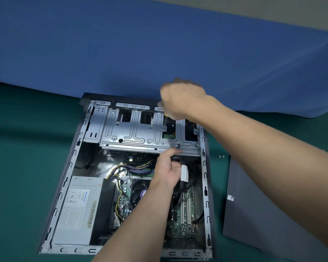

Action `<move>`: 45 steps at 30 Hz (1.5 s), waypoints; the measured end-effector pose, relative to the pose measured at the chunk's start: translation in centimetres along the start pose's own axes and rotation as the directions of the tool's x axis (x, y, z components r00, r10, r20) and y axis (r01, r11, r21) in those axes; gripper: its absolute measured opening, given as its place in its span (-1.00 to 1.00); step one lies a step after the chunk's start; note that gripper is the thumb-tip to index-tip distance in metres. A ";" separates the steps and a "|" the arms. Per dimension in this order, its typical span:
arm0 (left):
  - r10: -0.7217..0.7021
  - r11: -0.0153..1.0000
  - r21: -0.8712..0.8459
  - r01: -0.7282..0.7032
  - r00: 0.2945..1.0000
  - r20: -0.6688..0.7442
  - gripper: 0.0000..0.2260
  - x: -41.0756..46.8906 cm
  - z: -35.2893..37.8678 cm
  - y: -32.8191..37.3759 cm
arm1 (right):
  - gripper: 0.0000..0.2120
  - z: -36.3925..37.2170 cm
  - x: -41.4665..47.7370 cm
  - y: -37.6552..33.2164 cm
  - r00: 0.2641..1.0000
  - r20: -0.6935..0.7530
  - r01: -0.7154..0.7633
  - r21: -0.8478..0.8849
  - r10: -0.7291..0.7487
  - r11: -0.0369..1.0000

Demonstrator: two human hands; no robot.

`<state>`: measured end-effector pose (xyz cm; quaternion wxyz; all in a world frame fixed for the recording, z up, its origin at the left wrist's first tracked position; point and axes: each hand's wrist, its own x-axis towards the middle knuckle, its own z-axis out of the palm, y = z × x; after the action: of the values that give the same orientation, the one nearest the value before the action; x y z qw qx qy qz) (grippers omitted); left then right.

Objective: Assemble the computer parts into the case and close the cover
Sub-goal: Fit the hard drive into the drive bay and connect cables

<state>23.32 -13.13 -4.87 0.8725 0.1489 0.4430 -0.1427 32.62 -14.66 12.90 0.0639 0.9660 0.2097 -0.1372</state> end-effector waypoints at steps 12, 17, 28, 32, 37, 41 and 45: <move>0.008 1.000 0.007 -0.008 1.000 0.019 -0.75 -0.1 0.0 0.0 | -0.74 0.6 0.3 0.3 1.000 0.003 0.008 -0.004 -0.008 1.000; -0.018 1.000 -0.001 0.018 1.000 0.004 -0.76 0.5 -0.2 -0.1 | -0.76 0.8 0.8 0.7 0.999 0.006 0.050 0.062 -0.050 0.997; -0.019 1.000 0.021 0.020 0.999 -0.033 -0.73 0.5 -0.2 0.0 | -0.85 1.3 0.9 0.7 0.991 -0.067 0.119 0.030 -0.117 0.992; -0.019 0.999 0.027 0.019 1.000 -0.025 -0.71 0.4 -0.2 -0.1 | -0.73 1.0 1.0 0.4 0.997 -0.059 0.046 0.015 -0.045 0.999; -0.014 0.999 0.029 0.015 1.000 -0.019 -0.71 0.2 -0.2 0.0 | -0.75 0.4 0.7 0.3 0.996 0.059 0.067 -0.046 -0.064 0.997; -0.022 1.000 0.016 0.023 0.999 -0.028 -0.67 0.2 0.0 0.0 | -0.85 0.0 0.7 0.5 0.993 0.001 0.115 -0.038 -0.115 0.993; -0.020 0.999 0.028 0.020 1.000 -0.021 -0.68 0.1 -0.1 0.0 | -0.70 0.2 0.8 0.6 0.994 -0.023 0.102 -0.005 -0.102 0.995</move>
<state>23.28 -13.09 -5.00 0.8641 0.1582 0.4516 -0.1560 33.56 -14.92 12.52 0.0563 0.9554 0.2599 -0.1287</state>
